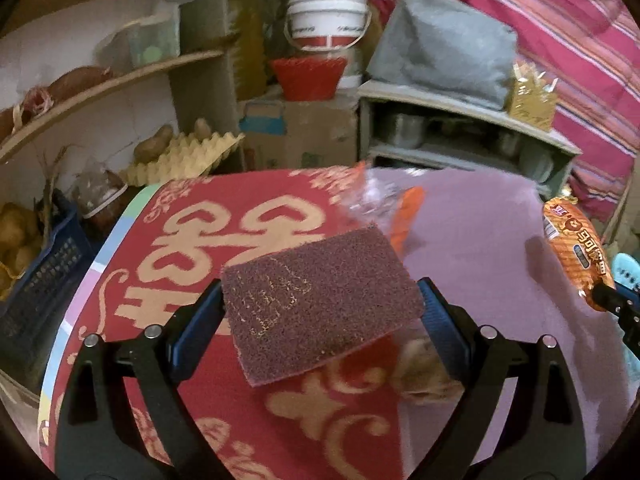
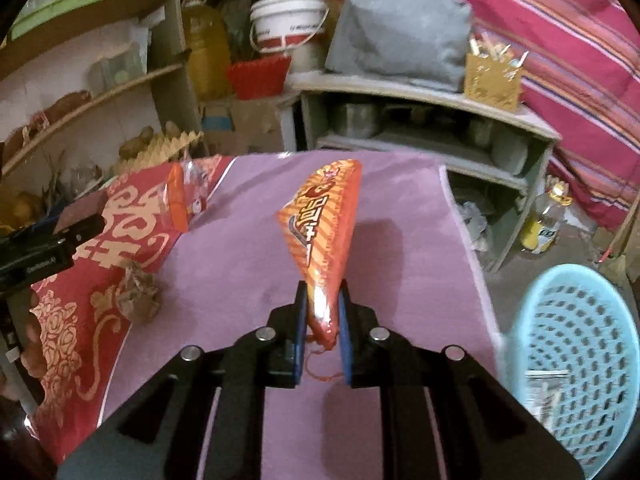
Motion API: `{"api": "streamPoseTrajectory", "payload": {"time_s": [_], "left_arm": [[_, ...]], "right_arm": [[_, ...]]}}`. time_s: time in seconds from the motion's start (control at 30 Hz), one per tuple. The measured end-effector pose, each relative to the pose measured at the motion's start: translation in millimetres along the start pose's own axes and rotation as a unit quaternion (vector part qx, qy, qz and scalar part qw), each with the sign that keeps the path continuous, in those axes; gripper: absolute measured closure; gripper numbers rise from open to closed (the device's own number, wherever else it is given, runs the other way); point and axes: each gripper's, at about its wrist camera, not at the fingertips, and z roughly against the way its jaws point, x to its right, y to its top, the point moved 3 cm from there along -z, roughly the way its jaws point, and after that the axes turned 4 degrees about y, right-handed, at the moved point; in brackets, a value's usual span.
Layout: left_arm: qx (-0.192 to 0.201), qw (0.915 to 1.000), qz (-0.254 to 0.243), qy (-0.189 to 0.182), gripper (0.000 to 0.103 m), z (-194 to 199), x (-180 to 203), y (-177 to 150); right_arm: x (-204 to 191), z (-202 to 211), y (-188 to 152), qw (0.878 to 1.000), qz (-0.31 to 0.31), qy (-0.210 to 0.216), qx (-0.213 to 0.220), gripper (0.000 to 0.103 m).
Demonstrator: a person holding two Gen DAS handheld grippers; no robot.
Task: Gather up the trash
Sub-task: 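Carry the pad and orange wrapper over the blue basket and release both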
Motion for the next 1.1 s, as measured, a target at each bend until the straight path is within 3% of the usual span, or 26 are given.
{"api": "streamPoseTrajectory", "payload": {"time_s": [0.3, 0.7, 0.93, 1.1], "left_arm": [[0.031, 0.9961, -0.044, -0.070, 0.012, 49, 99, 3], [0.028, 0.9797, -0.105, -0.169, 0.012, 79, 278, -17], [0.024, 0.9695, -0.139, -0.201, 0.012, 86, 356, -26], [0.021, 0.9660, -0.151, -0.209, 0.012, 84, 383, -27]], "right_arm": [[90, 73, -10, 0.997, -0.047, -0.037, 0.040, 0.089], [205, 118, -47, 0.988, -0.116, -0.097, 0.039, 0.089], [240, 125, -59, 0.986, -0.136, -0.095, 0.035, 0.089], [250, 126, -63, 0.984, -0.150, -0.088, 0.034, 0.089]]}}
